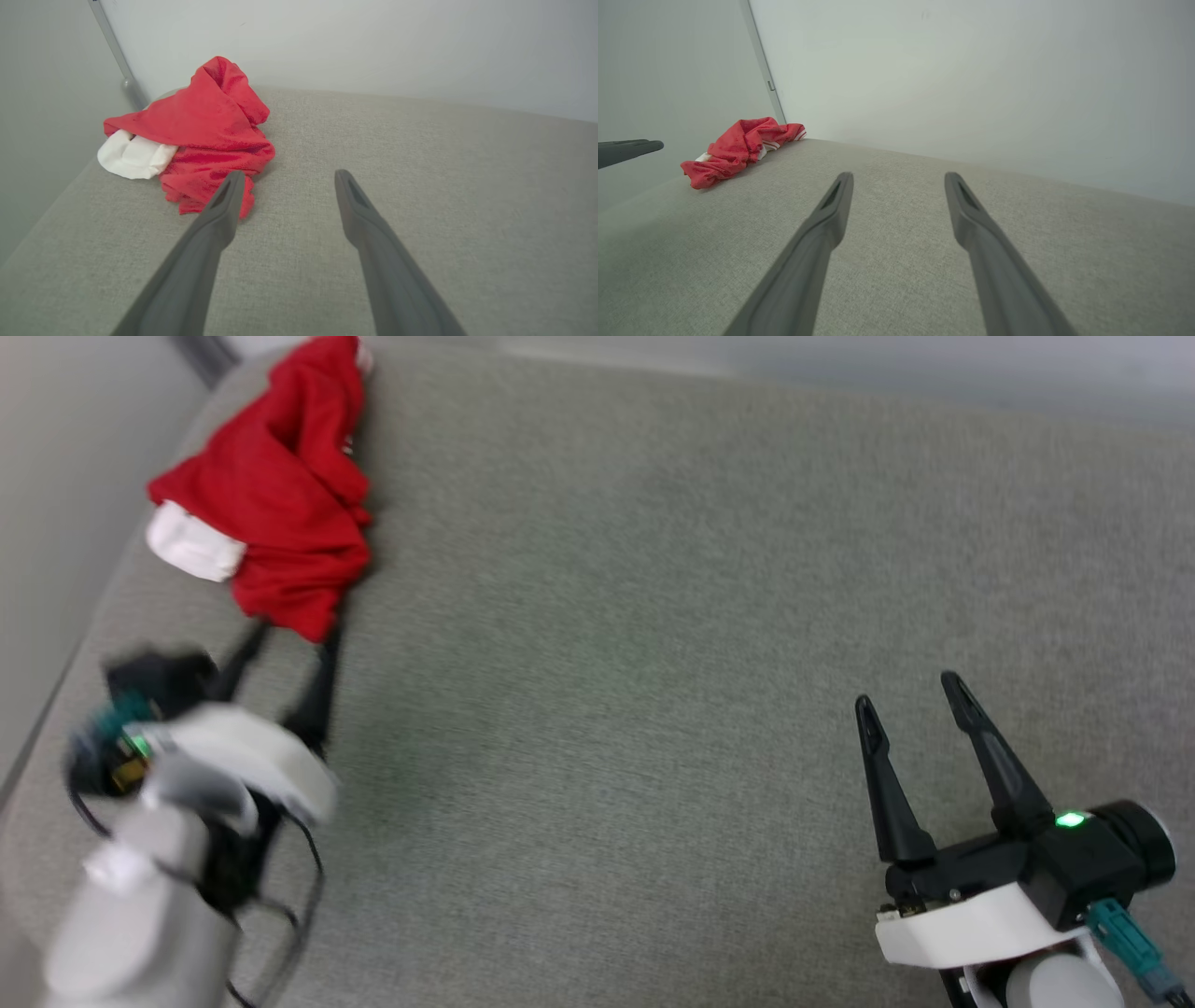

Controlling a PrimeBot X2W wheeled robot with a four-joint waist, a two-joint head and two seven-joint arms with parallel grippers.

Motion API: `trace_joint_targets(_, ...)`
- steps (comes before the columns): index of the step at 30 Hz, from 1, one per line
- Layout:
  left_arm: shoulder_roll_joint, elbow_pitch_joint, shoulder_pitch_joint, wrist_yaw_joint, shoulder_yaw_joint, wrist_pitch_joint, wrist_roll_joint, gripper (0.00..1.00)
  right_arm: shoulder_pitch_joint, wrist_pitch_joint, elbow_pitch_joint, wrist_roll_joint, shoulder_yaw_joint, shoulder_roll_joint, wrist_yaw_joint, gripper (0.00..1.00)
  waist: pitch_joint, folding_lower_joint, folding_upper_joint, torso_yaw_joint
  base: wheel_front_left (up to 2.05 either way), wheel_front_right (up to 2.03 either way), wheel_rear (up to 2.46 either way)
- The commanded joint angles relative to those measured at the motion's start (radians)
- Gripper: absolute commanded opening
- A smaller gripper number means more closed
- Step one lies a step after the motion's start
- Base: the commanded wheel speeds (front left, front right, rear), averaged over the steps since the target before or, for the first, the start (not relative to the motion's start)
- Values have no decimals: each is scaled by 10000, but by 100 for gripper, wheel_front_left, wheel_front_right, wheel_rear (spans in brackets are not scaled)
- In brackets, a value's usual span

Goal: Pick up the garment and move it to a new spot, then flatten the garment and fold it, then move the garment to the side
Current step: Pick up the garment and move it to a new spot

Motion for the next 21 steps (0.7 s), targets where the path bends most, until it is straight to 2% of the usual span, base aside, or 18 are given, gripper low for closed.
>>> trace_joint_targets(1,175,107,-530,-14,17,313,-262,100,-261,-25,-97,-30,60,-73,-3,100,752,-1,0,-501,0,0,0)
trace_joint_targets(9,2055,1272,-3314,-14,-335,4245,-2011,100,-828,-25,-262,-346,316,-239,-3,100,2113,-1,0,-1192,0,0,0)
trace_joint_targets(14,2838,1821,-4611,35,-83,6636,-2888,100,-1159,-25,-439,-299,411,-174,-3,100,2840,-1,0,-1581,0,0,0)
trace_joint_targets(21,3555,2294,-5421,338,199,8747,-3614,100,-1403,-25,-581,-441,720,-71,-3,100,3518,-1,0,-2116,0,0,0)
